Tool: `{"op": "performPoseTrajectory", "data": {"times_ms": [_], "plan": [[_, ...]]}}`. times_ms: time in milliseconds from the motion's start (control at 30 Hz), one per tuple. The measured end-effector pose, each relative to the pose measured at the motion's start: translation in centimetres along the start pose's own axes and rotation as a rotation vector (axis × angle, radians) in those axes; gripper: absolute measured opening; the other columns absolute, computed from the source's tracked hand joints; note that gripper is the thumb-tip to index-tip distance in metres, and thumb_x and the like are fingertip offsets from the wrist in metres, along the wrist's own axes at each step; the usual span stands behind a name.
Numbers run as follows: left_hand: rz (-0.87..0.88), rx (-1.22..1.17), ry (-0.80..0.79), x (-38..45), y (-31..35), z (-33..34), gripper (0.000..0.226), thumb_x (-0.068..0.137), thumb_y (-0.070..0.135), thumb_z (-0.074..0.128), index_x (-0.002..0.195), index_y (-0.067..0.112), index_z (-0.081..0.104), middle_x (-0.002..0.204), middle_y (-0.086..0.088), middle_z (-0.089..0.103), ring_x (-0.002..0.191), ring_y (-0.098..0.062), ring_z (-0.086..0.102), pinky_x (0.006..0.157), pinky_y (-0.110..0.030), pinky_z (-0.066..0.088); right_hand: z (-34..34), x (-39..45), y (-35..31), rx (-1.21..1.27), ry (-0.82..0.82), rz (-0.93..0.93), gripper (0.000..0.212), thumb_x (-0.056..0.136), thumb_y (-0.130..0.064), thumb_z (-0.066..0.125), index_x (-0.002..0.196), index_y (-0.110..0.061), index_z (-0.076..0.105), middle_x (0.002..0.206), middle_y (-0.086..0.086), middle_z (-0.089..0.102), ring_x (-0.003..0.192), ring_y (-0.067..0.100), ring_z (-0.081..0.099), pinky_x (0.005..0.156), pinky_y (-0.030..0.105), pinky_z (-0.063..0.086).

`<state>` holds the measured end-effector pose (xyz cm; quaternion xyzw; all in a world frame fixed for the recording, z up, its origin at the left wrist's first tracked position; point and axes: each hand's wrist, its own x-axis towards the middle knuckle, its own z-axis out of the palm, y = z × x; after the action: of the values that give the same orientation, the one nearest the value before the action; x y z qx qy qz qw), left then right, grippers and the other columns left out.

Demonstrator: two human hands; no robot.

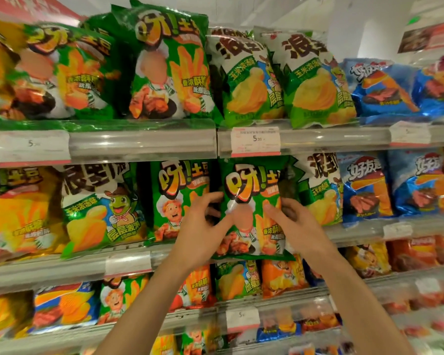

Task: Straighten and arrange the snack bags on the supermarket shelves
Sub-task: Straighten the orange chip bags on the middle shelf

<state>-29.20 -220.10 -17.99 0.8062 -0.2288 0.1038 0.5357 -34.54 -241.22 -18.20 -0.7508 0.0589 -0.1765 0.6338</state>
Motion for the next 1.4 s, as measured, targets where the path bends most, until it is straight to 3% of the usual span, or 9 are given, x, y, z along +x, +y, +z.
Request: {"op": "performPoseTrajectory", "data": {"times_ms": [167, 300, 400, 500, 700, 900, 1100, 1233, 1400], "plan": [[0.008, -0.052, -0.056, -1.6, -1.3, -1.9, 0.061, 0.085, 0.056, 0.072, 0.139, 0.034, 0.054, 0.113, 0.02, 0.062, 0.096, 0.001, 0.06, 0.077, -0.013, 0.049, 1.6, -2.7, 0.4, -0.006, 0.002, 0.014, 0.047, 0.076, -0.049, 0.073, 0.117, -0.027, 0.063, 0.098, -0.017, 0.077, 0.09, -0.006, 0.07, 0.069, 0.009, 0.053], [0.016, -0.081, -0.058, -3.0, -1.8, -4.1, 0.092, 0.065, 0.084, 0.057, 0.145, 0.041, 0.046, 0.118, 0.021, 0.059, 0.097, 0.004, 0.058, 0.077, -0.009, 0.045, 3.9, -4.8, 0.1, -0.05, 0.008, 0.017, 0.024, 0.085, -0.038, 0.074, 0.1, -0.041, 0.056, 0.084, -0.035, 0.07, 0.082, -0.019, 0.064, 0.062, 0.002, 0.047], [0.022, -0.112, -0.073, -4.1, -2.6, -6.3, 0.083, 0.071, 0.076, 0.062, 0.144, 0.038, 0.049, 0.123, 0.02, 0.056, 0.103, 0.005, 0.054, 0.086, -0.014, 0.045, 6.0, -6.5, -0.6, -0.076, -0.005, 0.031, 0.029, 0.082, -0.047, 0.074, 0.103, -0.046, 0.055, 0.086, -0.045, 0.065, 0.085, -0.024, 0.061, 0.063, 0.002, 0.047], [0.009, -0.165, -0.068, -5.6, -4.0, -8.9, 0.077, 0.076, 0.077, 0.065, 0.142, 0.041, 0.049, 0.129, 0.032, 0.051, 0.12, 0.011, 0.05, 0.104, -0.025, 0.046, 8.8, -7.9, -1.1, -0.079, -0.029, 0.031, 0.058, 0.066, -0.064, 0.075, 0.117, -0.044, 0.057, 0.106, -0.027, 0.07, 0.1, -0.011, 0.064, 0.073, 0.011, 0.051], [-0.03, -0.196, -0.006, -8.8, -7.7, -15.5, 0.063, 0.088, 0.062, 0.067, 0.145, 0.047, 0.045, 0.141, 0.029, 0.056, 0.13, 0.006, 0.052, 0.111, -0.033, 0.046, 17.0, -9.2, -1.5, -0.062, -0.147, -0.021, 0.047, 0.073, -0.067, 0.078, 0.112, -0.053, 0.058, 0.106, -0.039, 0.067, 0.103, -0.019, 0.06, 0.08, -0.003, 0.043], [-0.074, -0.179, 0.141, -10.8, -10.3, -21.4, 0.062, 0.083, 0.063, 0.075, 0.135, 0.061, 0.042, 0.123, 0.038, 0.061, 0.114, 0.016, 0.057, 0.083, -0.005, 0.049, 24.6, -8.5, -1.7, -0.068, -0.242, 0.019, 0.113, 0.038, -0.094, 0.071, 0.135, -0.042, 0.045, 0.128, -0.026, 0.055, 0.117, -0.01, 0.055, 0.101, 0.019, 0.045], [-0.07, -0.22, 0.298, -11.7, -11.0, -24.5, 0.066, 0.077, 0.068, 0.076, 0.134, 0.055, 0.045, 0.123, 0.035, 0.063, 0.113, 0.013, 0.061, 0.083, -0.005, 0.049, 29.0, -9.2, -3.6, -0.094, -0.328, -0.039, 0.06, 0.073, -0.071, 0.069, 0.127, -0.054, 0.049, 0.116, -0.034, 0.065, 0.113, -0.01, 0.06, 0.094, 0.016, 0.05], [-0.094, -0.212, 0.375, -11.8, -11.5, -26.2, 0.085, 0.069, 0.082, 0.071, 0.143, 0.053, 0.041, 0.137, 0.033, 0.054, 0.127, 0.002, 0.054, 0.096, -0.033, 0.057, 29.6, -8.5, -4.5, -0.137, -0.283, -0.097, 0.072, 0.078, -0.072, 0.066, 0.14, -0.042, 0.045, 0.134, -0.025, 0.054, 0.123, -0.006, 0.053, 0.103, 0.023, 0.047], [-0.094, -0.202, 0.449, -11.4, -12.4, -28.5, 0.084, 0.071, 0.079, 0.072, 0.144, 0.052, 0.04, 0.144, 0.022, 0.054, 0.131, -0.014, 0.057, 0.098, -0.056, 0.056, 29.6, -4.5, -5.1, -0.337, 0.02, -0.195, 0.074, 0.094, -0.06, 0.059, 0.154, -0.024, 0.037, 0.157, -0.003, 0.041, 0.143, 0.019, 0.042, 0.118, 0.041, 0.036]]}}
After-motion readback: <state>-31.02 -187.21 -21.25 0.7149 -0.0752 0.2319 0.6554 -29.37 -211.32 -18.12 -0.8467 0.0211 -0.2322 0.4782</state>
